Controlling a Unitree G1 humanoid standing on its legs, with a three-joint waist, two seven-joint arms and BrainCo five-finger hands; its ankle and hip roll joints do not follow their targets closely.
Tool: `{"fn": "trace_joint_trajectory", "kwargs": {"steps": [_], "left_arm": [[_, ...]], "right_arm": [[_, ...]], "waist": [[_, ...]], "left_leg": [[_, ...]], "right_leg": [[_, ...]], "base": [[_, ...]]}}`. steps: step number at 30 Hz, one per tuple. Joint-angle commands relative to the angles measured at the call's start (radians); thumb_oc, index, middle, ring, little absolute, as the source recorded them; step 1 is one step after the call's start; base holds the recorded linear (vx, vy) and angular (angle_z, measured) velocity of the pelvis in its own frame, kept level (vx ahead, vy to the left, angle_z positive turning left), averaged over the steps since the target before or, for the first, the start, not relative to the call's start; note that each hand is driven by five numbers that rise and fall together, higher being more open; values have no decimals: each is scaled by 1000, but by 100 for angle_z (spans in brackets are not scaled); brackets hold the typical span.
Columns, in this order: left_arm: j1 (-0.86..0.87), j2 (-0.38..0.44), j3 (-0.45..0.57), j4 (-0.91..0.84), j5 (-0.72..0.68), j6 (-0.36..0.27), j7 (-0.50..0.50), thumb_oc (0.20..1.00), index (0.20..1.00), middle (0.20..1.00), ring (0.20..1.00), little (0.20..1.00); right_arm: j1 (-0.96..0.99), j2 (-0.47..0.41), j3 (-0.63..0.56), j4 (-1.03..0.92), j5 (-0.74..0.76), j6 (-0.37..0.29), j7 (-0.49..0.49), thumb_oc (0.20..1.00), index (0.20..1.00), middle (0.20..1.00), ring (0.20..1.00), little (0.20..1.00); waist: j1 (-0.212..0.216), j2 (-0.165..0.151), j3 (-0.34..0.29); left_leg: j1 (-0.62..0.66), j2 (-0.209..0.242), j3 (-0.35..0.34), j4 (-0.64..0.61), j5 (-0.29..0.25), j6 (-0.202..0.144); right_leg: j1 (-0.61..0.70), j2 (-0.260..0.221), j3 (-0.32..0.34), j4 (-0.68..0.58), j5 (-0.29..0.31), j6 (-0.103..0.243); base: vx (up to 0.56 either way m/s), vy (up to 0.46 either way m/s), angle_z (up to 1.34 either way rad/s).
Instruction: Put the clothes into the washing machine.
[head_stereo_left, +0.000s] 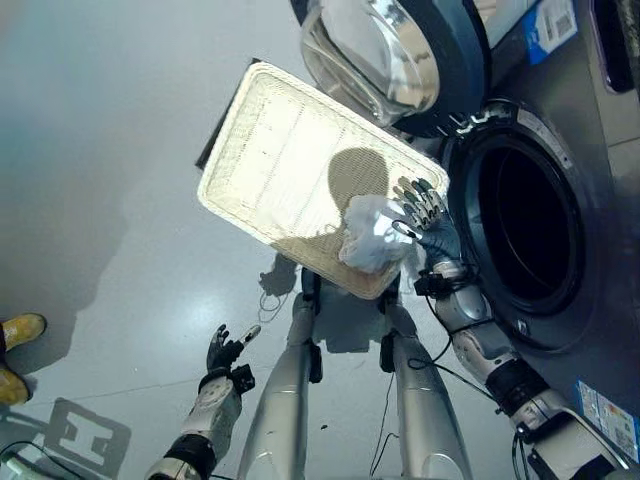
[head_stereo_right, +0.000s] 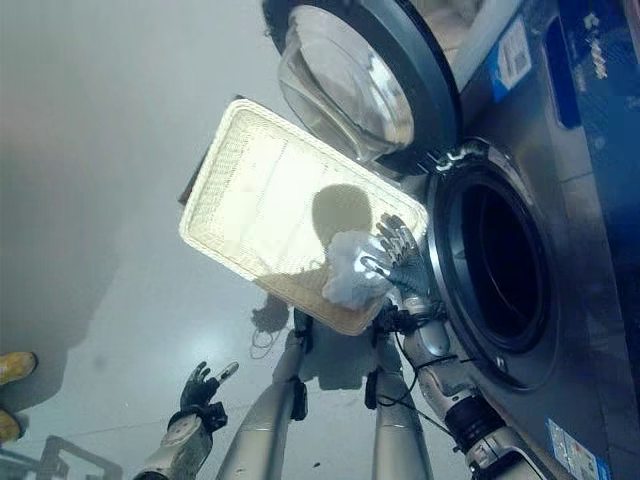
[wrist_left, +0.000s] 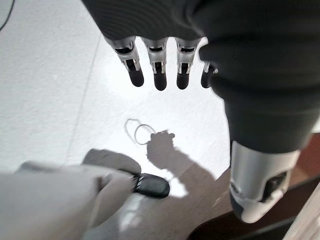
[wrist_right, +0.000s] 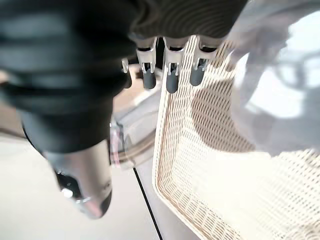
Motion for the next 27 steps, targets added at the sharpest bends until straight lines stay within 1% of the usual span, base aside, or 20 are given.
{"fn": "trace_joint_trajectory", "kwargs": {"steps": [1,11,15,16,17,18,20,22,23,24,25,27], "left_arm": [[5,-15,16,12,0,-29,-12,1000,1000,1000,1000,1000],[-1,-17,23,10,0,-38,-5,1000,1000,1000,1000,1000],[-9,-16,23,14,-2,-36,-4,1000,1000,1000,1000,1000],[-11,-13,24,10,4,-32,-5,1000,1000,1000,1000,1000],[-11,-13,24,10,4,-32,-5,1000,1000,1000,1000,1000],[-19,-8,21,7,16,-26,-2,1000,1000,1000,1000,1000],[-19,-3,20,6,25,-25,-9,1000,1000,1000,1000,1000],[-20,1,18,10,32,-27,-13,1000,1000,1000,1000,1000],[-27,8,10,24,65,-35,-25,1000,1000,1000,1000,1000],[-27,8,10,24,65,-35,-25,1000,1000,1000,1000,1000],[-42,14,-3,32,61,-33,-51,1000,1000,1000,1000,1000],[-49,17,-10,34,64,-27,-56,1000,1000,1000,1000,1000]], "right_arm": [[48,-11,-33,-61,19,-7,-9,1000,1000,1000,1000,1000],[43,-14,-50,-53,25,-1,-9,1000,1000,1000,1000,1000],[36,-26,-47,-51,-130,7,-87,1000,1000,1000,1000,1000],[21,-48,-37,-51,-300,34,-176,1000,1000,1000,1000,1000],[21,-48,-37,-51,-300,34,-176,1000,1000,1000,1000,1000],[-13,-86,-18,-38,-475,89,-278,1000,1000,1000,1000,1000],[-48,-121,-5,-35,-580,125,-335,1000,1000,1000,1000,1000],[-68,-140,3,-31,-629,140,-363,1000,1000,1000,1000,1000],[-120,-172,21,-10,-702,182,-398,1000,1000,1000,1000,1000],[-121,-172,21,-10,-702,182,-398,1000,1000,1000,1000,1000],[-182,-203,49,23,-759,258,-401,1000,1000,1000,1000,1000],[-210,-215,68,52,-785,294,-388,1000,1000,1000,1000,1000]], "waist": [[-5,45,6],[-4,42,6],[-5,43,6],[-4,43,6],[-4,43,6],[2,45,6],[8,47,6],[11,48,6],[19,52,6],[18,52,6],[27,55,6],[33,58,6]], "left_leg": [[-7,-41,32,29,-60,-21],[-10,-41,32,42,-68,-19],[-13,-42,31,47,-70,-19],[-16,-42,32,50,-70,-19],[-16,-42,32,50,-70,-19],[-24,-43,30,54,-70,-18],[-30,-43,28,59,-71,-17],[-32,-43,28,61,-72,-18],[-36,-43,24,64,-72,-18],[-37,-43,24,64,-72,-18],[-44,-45,16,67,-71,-19],[-47,-45,14,67,-70,-20]], "right_leg": [[-6,67,-41,48,-71,10],[-13,67,-46,63,-77,10],[-14,67,-47,68,-80,10],[-17,65,-50,69,-79,11],[-17,65,-50,69,-79,11],[-22,63,-54,73,-80,13],[-27,60,-59,78,-81,15],[-29,60,-61,80,-82,16],[-33,60,-63,86,-84,18],[-33,60,-63,86,-84,18],[-39,61,-62,91,-86,19],[-42,61,-64,96,-88,20]], "base": [[2,2,6],[1,0,-1],[0,0,0],[0,0,0],[0,0,0],[0,0,0],[-3,-27,4],[-2,-23,4],[0,0,0],[-4,-56,2],[-4,-49,1],[-1,-55,4]]}}
